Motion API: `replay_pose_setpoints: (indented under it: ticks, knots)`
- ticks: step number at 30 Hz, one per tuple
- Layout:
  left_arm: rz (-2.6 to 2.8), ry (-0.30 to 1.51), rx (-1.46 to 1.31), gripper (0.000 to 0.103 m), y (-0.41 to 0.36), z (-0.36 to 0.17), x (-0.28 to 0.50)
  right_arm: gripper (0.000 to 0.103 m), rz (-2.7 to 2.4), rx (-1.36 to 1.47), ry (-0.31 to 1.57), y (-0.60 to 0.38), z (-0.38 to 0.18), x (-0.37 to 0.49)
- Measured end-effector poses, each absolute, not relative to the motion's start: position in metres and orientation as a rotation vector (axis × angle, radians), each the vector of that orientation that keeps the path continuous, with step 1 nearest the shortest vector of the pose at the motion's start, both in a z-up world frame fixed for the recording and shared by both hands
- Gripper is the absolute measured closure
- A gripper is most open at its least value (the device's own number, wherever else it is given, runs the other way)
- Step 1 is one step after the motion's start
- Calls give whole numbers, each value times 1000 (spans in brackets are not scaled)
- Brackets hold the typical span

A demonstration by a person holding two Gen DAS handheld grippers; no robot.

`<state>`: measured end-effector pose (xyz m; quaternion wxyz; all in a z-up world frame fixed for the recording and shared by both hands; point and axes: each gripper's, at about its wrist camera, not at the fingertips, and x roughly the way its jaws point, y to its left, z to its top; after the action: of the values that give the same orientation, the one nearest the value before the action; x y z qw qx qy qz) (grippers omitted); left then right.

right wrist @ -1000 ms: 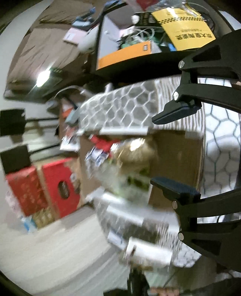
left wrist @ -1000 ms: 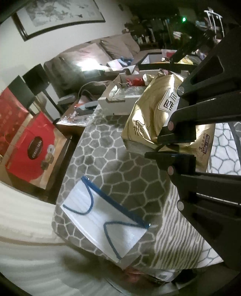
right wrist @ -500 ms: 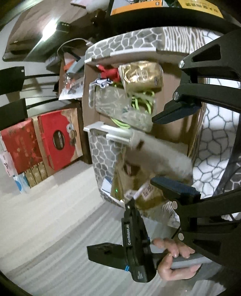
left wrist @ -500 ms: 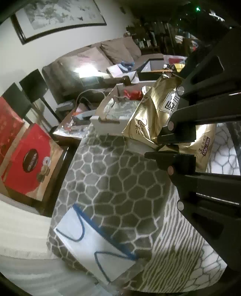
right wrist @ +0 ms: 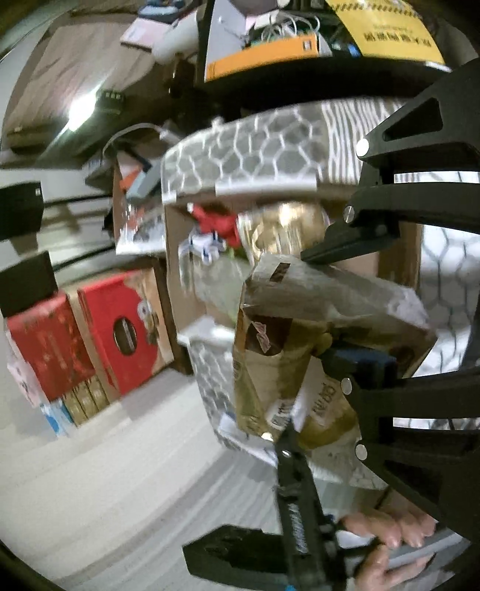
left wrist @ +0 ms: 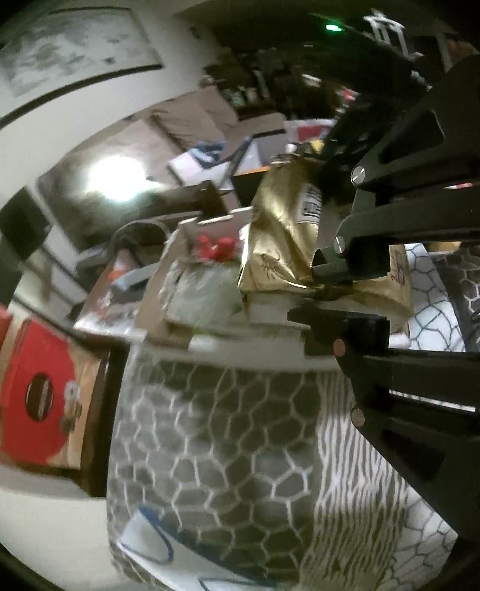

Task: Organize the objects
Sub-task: 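Carry the gold tissue pack into the box held by the right tool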

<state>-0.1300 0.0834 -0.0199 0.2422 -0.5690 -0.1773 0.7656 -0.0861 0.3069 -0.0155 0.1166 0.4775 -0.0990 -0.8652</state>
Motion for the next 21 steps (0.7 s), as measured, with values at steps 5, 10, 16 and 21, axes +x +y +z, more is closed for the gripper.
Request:
replay_pose_setpoints:
  ticks: [5, 10, 16, 21]
  knots:
    - [2052, -347, -1605, 90, 116, -37, -124, 62, -2540, 1469, -277, 327, -38, -90]
    - [2066, -220, -1642, 90, 121, -48, -123, 62, -2518, 1516, -194, 318, -55, -87]
    - [2076, -101, -1673, 90, 118, -55, -119, 62, -2495, 1547, -126, 300, -71, -90]
    - [2076, -50, -1665, 87, 120, -51, -117, 62, -2502, 1553, -88, 294, -73, -90]
